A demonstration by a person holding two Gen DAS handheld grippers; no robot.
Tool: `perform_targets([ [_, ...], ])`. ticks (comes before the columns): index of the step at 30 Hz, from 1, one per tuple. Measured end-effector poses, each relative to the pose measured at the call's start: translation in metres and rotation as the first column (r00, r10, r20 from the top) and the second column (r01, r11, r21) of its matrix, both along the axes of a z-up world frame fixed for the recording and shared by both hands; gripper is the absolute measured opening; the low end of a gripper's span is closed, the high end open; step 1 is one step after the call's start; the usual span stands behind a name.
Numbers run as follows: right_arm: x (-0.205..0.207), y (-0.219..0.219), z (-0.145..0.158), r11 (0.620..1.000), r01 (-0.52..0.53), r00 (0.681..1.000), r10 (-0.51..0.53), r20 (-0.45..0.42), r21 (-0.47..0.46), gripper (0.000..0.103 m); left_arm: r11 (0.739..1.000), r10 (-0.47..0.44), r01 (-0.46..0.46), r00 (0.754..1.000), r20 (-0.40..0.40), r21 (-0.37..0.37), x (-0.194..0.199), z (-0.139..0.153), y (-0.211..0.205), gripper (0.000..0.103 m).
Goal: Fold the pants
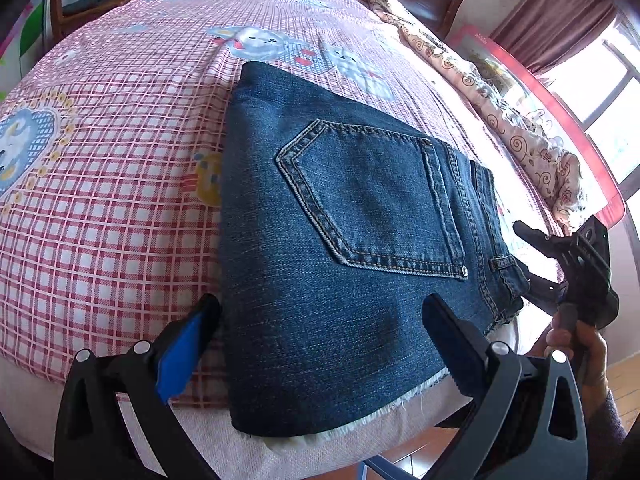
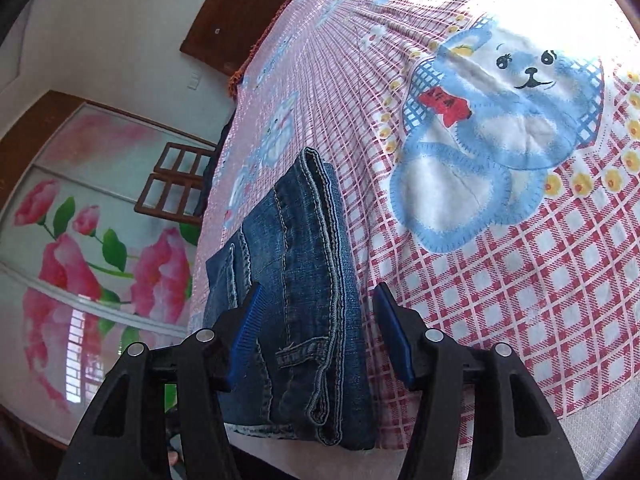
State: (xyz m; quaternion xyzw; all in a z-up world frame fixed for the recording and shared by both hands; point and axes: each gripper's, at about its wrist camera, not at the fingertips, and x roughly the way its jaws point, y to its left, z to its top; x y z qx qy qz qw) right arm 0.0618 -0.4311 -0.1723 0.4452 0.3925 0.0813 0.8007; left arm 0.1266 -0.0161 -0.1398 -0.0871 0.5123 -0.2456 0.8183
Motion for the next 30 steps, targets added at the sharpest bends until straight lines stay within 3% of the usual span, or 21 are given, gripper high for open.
perform_targets([
  [11,0.028,0.036,0.015,0.993,-0.115,0.991,0.114,-0.068,-0.010,0.055,0.995,0.092,-0.092,0.996,0.001,-0.049,0.010,0.022,0.059,0.101],
  [14,0.029,0.037,0.018,0.990,-0.133,0.990,0.135,-0.044,0.051,0.055,0.993,0.109,-0.109,0.994,0.002,-0.040,0.014,0.024,0.073,0.101],
  [16,0.028,0.031,0.015,0.983,-0.110,0.994,0.113,-0.010,0.149,0.059,0.993,0.114,-0.114,0.993,0.002,-0.039,0.014,0.025,0.078,0.101],
  [17,0.028,0.029,0.012,0.986,-0.095,0.994,0.100,-0.035,0.136,0.059,0.993,0.115,-0.115,0.993,0.004,-0.039,0.015,0.025,0.080,0.101],
  [18,0.029,0.029,0.010,0.995,-0.081,0.991,0.087,-0.099,0.062,0.058,0.993,0.116,-0.115,0.993,0.006,-0.038,0.015,0.025,0.080,0.101],
  [19,0.029,0.030,0.009,0.995,-0.090,0.989,0.094,-0.111,0.039,0.054,0.993,0.114,-0.114,0.993,0.006,-0.037,0.013,0.025,0.078,0.101],
  [24,0.030,0.041,0.011,0.993,-0.114,0.983,0.114,-0.142,0.007,0.054,0.993,0.110,-0.110,0.994,-0.004,-0.041,0.010,0.022,0.075,0.101],
  [27,0.031,0.040,0.007,0.985,-0.131,0.981,0.146,-0.131,0.113,0.055,0.992,0.114,-0.116,0.993,-0.025,-0.059,0.007,0.018,0.074,0.101],
  [30,0.025,0.028,0.010,0.956,-0.106,0.993,0.115,-0.018,0.274,0.058,0.991,0.120,-0.122,0.992,-0.030,-0.062,0.005,0.018,0.075,0.101],
])
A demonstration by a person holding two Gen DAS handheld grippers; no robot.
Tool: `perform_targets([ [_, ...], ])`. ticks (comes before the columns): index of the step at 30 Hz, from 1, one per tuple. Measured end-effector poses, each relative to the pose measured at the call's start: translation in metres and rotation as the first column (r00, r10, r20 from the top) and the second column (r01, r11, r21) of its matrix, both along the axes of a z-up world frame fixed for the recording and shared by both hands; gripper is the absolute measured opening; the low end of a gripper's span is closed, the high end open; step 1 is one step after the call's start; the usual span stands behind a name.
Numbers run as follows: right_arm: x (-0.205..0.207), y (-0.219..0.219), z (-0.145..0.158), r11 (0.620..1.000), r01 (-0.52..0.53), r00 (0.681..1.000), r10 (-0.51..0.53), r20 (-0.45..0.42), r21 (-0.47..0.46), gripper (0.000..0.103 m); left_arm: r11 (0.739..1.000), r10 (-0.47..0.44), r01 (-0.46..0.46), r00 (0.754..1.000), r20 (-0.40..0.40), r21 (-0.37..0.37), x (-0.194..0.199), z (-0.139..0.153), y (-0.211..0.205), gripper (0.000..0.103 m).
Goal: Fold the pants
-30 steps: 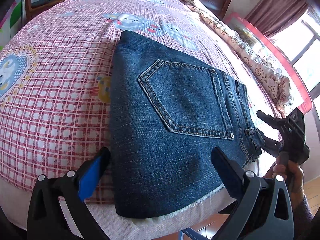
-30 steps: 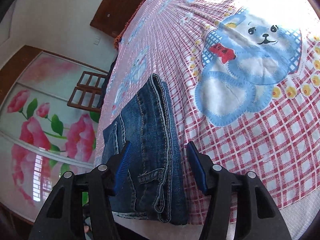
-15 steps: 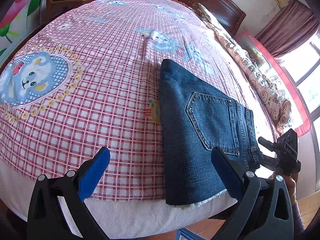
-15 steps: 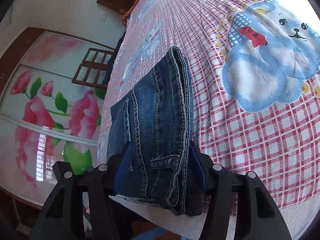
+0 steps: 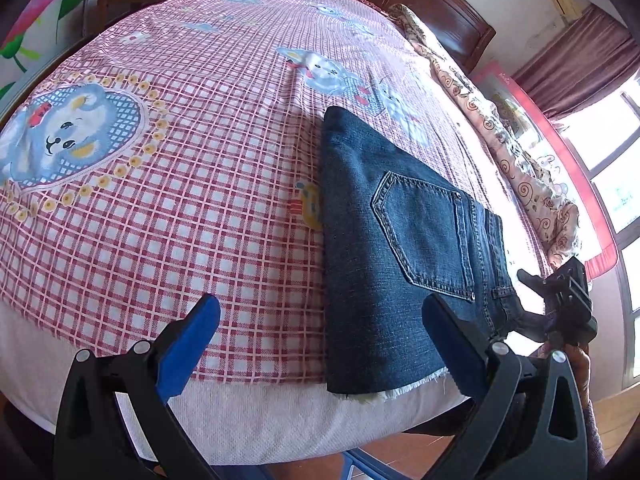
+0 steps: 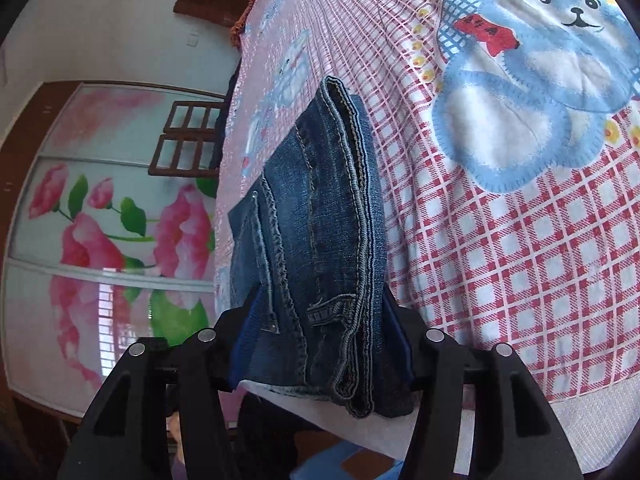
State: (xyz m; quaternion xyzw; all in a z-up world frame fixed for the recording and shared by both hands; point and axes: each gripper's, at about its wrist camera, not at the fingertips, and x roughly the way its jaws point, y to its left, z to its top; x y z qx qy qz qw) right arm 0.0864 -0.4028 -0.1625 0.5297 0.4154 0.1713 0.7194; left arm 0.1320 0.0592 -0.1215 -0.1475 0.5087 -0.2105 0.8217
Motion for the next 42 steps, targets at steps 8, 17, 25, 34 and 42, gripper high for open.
perform_targets([
  [8,0.005,0.011,-0.005,0.985,-0.057,0.995,0.043,-0.086,-0.165,0.058,0.962,-0.005,-0.017,0.997,-0.083,-0.271,0.008,-0.005,0.019,0.101],
  [17,0.002,0.008,-0.007,0.984,-0.045,0.995,0.029,-0.098,-0.175,0.052,0.875,-0.049,-0.050,0.980,-0.191,-0.482,0.039,-0.021,0.001,0.101],
  [25,0.003,0.005,-0.008,0.984,-0.047,0.995,0.030,-0.100,-0.172,0.052,0.928,-0.025,-0.070,0.968,-0.250,-0.365,0.044,-0.042,-0.022,0.101],
  [34,0.003,0.005,-0.008,0.985,-0.046,0.995,0.029,-0.100,-0.167,0.052,0.743,-0.146,-0.110,0.936,-0.320,-0.661,0.066,-0.066,-0.018,0.101],
  [42,0.004,0.005,-0.008,0.984,-0.047,0.995,0.030,-0.097,-0.175,0.052,0.905,-0.134,-0.030,0.927,-0.351,-0.425,0.069,-0.053,-0.062,0.101],
])
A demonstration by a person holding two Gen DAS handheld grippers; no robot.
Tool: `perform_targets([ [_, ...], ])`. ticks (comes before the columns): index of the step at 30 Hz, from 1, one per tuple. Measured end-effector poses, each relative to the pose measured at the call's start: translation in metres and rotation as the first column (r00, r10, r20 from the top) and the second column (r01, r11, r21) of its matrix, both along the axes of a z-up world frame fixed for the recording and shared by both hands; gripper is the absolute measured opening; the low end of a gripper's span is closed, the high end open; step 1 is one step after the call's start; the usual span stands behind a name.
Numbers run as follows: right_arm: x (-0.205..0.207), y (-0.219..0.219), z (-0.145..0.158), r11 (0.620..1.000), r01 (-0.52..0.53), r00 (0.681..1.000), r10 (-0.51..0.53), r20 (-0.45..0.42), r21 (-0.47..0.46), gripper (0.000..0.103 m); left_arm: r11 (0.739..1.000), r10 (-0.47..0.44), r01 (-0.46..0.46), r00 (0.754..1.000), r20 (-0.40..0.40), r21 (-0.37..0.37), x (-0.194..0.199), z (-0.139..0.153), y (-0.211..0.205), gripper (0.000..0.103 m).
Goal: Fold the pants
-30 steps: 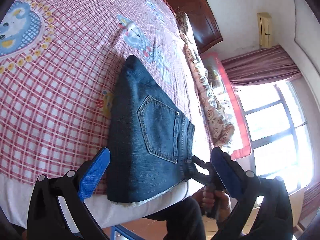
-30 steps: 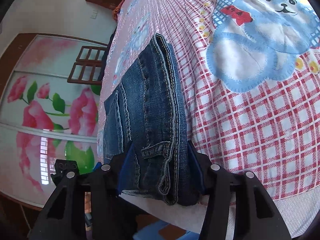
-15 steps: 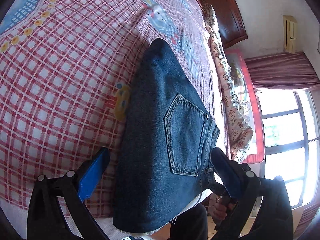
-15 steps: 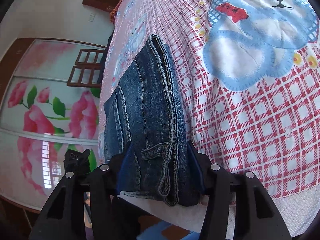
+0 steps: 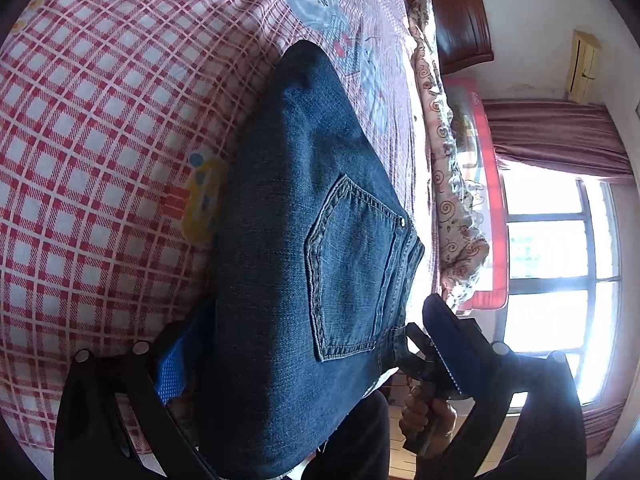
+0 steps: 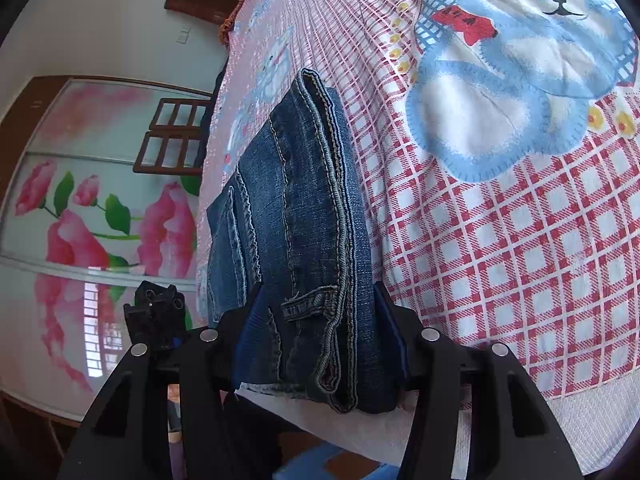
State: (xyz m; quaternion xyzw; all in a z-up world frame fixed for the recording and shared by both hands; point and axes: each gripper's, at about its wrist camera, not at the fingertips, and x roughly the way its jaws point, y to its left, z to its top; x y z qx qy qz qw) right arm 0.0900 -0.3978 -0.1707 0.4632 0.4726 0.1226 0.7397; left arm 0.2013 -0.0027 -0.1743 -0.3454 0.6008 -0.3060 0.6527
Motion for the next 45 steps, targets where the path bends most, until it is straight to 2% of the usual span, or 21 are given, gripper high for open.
perform_targets([
  [3,0.000,0.000,-0.001,1.000,0.000,1.000,0.000,0.007,0.000,0.052,0.999,0.011,-0.011,1.000,0.007,0.038,-0.001,0.005,-0.010,0.101],
  [4,0.000,0.000,-0.002,1.000,-0.004,1.000,0.004,0.006,-0.005,0.052,0.999,0.008,-0.009,1.000,0.022,0.051,-0.002,0.007,-0.012,0.098],
  [6,-0.001,0.001,-0.001,1.000,-0.005,1.000,0.005,0.004,-0.022,0.049,0.993,-0.005,-0.001,0.999,0.050,0.122,-0.002,0.013,-0.024,0.080],
  [7,-0.003,0.002,-0.002,0.999,-0.005,1.000,0.005,-0.004,-0.041,0.045,0.991,-0.007,-0.001,0.998,0.058,0.133,-0.001,0.012,-0.024,0.063],
  [8,-0.005,0.003,-0.002,0.999,-0.005,1.000,0.005,-0.006,-0.050,0.036,0.991,-0.005,-0.001,0.999,0.042,0.134,0.000,0.009,-0.022,0.040],
  [9,-0.007,0.001,-0.004,0.999,0.003,1.000,-0.003,-0.001,-0.034,0.034,0.992,0.003,-0.006,1.000,0.021,0.129,0.002,0.003,-0.019,0.037],
  [11,-0.010,0.000,-0.006,1.000,0.012,1.000,-0.012,-0.001,-0.024,0.031,0.997,0.007,-0.007,1.000,0.007,0.075,0.003,-0.003,-0.016,0.033],
  [14,-0.009,0.009,0.002,0.994,0.000,1.000,0.000,0.001,-0.108,0.026,0.997,0.004,-0.006,1.000,0.020,0.083,0.003,-0.001,-0.017,0.028],
  [17,-0.010,0.012,0.009,0.991,0.004,1.000,-0.003,0.002,-0.135,0.021,0.997,0.033,-0.035,0.999,0.030,0.063,-0.002,0.000,-0.014,0.020],
  [20,-0.011,0.016,0.015,0.985,0.008,1.000,-0.008,0.006,-0.171,0.019,0.997,0.073,-0.074,0.997,0.017,0.028,-0.007,-0.003,-0.005,0.017],
  [26,-0.014,0.028,0.044,0.969,-0.008,0.999,0.020,0.047,-0.246,0.017,0.994,0.113,-0.113,0.993,0.022,0.004,-0.016,0.002,0.001,0.013],
  [35,-0.025,0.037,0.071,0.953,-0.066,0.993,0.091,0.070,-0.296,0.017,0.997,0.074,-0.075,0.996,0.055,0.014,-0.036,0.013,0.020,0.012],
  [37,-0.024,0.037,0.077,0.949,-0.077,0.992,0.105,0.076,-0.307,0.017,0.997,0.062,-0.065,0.995,0.085,0.032,-0.037,0.019,0.021,0.012],
  [45,0.003,0.038,0.109,0.934,-0.093,0.982,0.144,0.124,-0.344,0.017,0.998,0.030,-0.040,0.985,0.172,0.056,-0.004,0.059,0.020,0.012],
])
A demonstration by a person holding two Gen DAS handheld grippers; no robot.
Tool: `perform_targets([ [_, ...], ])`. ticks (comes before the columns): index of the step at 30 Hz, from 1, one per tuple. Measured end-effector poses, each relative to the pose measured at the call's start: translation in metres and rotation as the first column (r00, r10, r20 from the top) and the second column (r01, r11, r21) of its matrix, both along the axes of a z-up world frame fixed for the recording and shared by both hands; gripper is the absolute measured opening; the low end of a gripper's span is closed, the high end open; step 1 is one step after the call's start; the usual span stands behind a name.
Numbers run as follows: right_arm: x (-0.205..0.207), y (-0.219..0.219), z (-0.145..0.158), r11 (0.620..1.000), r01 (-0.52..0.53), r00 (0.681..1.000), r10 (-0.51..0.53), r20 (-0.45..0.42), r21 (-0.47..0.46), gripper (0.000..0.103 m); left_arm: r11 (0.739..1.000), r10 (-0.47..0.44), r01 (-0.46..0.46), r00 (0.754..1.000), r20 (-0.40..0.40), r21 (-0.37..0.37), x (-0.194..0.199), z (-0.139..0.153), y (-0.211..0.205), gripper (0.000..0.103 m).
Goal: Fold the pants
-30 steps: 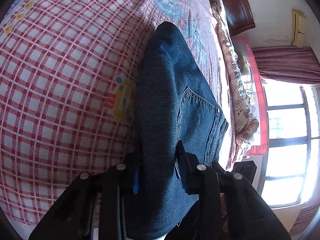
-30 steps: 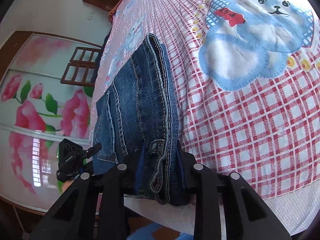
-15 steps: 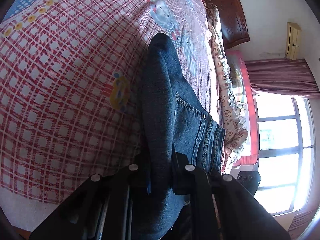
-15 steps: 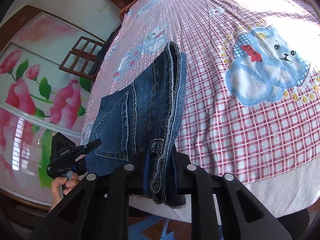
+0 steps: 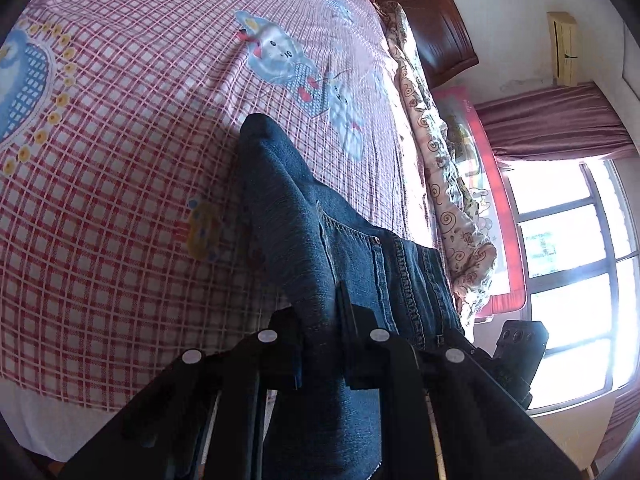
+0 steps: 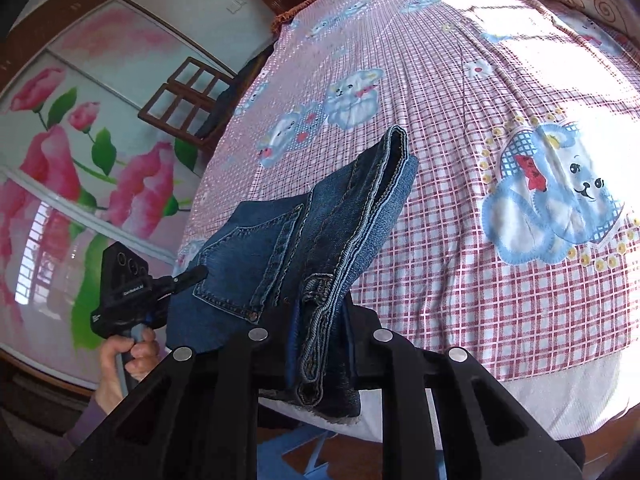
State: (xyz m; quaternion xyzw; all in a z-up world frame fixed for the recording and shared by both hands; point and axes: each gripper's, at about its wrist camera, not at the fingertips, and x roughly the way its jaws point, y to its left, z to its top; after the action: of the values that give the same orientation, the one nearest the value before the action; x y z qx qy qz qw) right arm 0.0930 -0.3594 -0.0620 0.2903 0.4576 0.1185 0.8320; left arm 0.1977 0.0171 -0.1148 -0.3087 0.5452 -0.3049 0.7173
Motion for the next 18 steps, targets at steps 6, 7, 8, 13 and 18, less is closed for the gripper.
perform_targets([
  [6,0.037,-0.002,0.031,1.000,-0.010,0.998,0.012,0.055,-0.026,0.017,1.000,-0.007,0.007,0.998,0.059,0.006,0.038,0.033,-0.009,0.012],
  [7,0.044,-0.003,0.036,1.000,-0.012,0.998,0.013,0.064,-0.027,0.017,1.000,-0.007,0.006,0.997,0.073,0.009,0.045,0.039,-0.009,0.012],
  [8,0.053,-0.005,0.040,1.000,-0.010,0.997,0.012,0.072,-0.028,0.017,1.000,-0.006,0.005,0.996,0.086,0.010,0.054,0.045,-0.011,0.012],
  [13,0.100,-0.011,0.055,1.000,-0.003,0.995,0.006,0.100,-0.026,0.017,1.000,0.006,-0.008,0.992,0.130,0.016,0.099,0.069,-0.015,0.012],
  [18,0.148,-0.020,0.057,1.000,0.019,0.991,-0.017,0.132,-0.016,0.017,0.999,0.001,-0.009,0.980,0.200,0.042,0.149,0.085,-0.032,0.012],
])
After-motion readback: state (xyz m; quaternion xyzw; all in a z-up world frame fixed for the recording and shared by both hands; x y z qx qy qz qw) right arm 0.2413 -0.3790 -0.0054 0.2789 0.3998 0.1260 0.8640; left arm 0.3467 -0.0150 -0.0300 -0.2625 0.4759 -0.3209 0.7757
